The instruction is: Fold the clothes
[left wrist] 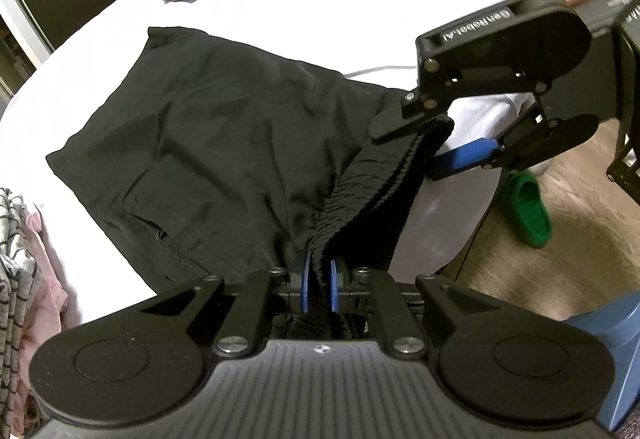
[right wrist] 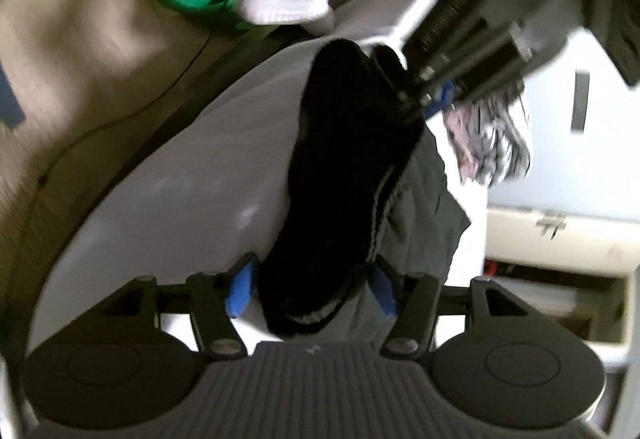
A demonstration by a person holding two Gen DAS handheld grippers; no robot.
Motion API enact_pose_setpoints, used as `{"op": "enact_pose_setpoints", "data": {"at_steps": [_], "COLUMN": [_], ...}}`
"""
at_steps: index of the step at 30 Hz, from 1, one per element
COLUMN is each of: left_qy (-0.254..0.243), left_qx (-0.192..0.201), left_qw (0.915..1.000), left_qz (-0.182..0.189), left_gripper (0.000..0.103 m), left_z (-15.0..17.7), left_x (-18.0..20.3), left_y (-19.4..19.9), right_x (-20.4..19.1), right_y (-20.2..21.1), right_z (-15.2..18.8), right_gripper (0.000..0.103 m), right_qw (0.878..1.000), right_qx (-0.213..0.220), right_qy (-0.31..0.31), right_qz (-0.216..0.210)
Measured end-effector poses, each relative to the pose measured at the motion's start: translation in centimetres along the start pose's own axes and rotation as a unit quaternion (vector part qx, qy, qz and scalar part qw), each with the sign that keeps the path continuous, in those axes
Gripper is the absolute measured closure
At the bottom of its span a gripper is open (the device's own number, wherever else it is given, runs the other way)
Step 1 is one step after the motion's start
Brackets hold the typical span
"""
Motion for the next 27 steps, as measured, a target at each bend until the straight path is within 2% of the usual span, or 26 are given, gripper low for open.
{"op": "enact_pose_setpoints", "data": {"at_steps": [3,9,16,23,24,27], "left_qy": [0.005,0.005,0.005,0.008,0.008,0.006], "left_qx": [0.001,0.001,0.000,0.000,0.001,0.002], "left_qw": [1.0000,1.0000,1.0000,1.0000,1.0000,1.0000], "left_qz": [0.001,0.003,0.004,0.003,0.002,-0.003], "left_gripper": [0.095,0.095,0.095,0.095,0.095,0.095], "left_z": [0.1,0.1,0.1,0.2,0.2,0.3], "left_x": [-0.1,-0.1,-0.1,0.1,0.1,0.2], "left_y": [0.0,0.0,-0.1,0.0,0.0,0.1], "right_x": [-0.6,-0.3,-0.7,-0.9,-0.8,0.4], "right_y": [0.0,-0.1,-0.6,-0.6,-0.6,-0.2], "right_z": [0.2,0.7,1.2,0.8,0.7,0.5], "right_gripper": [0.036,0.036,0.037,0.037,0.038,0.066], "right_qw": [0.999,1.000,0.997,0.990,0.990,0.994], "right_qx": [0.010,0.005,0.004,0.047,0.050,0.051], "right_qy": [0.043,0.016,0.059,0.105,0.105,0.071], "right_qz": [0.010,0.003,0.053,0.081,0.081,0.069]}}
Point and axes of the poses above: each gripper's, at about its wrist camera, not at the fingertips, and y roughly against the way its jaws point, x to its right, z to its underside, the point moved 5 cm from there along -y, roughly the way its jaws point, and after that the axes turned 10 degrees about -y, right-handed, at the moved point
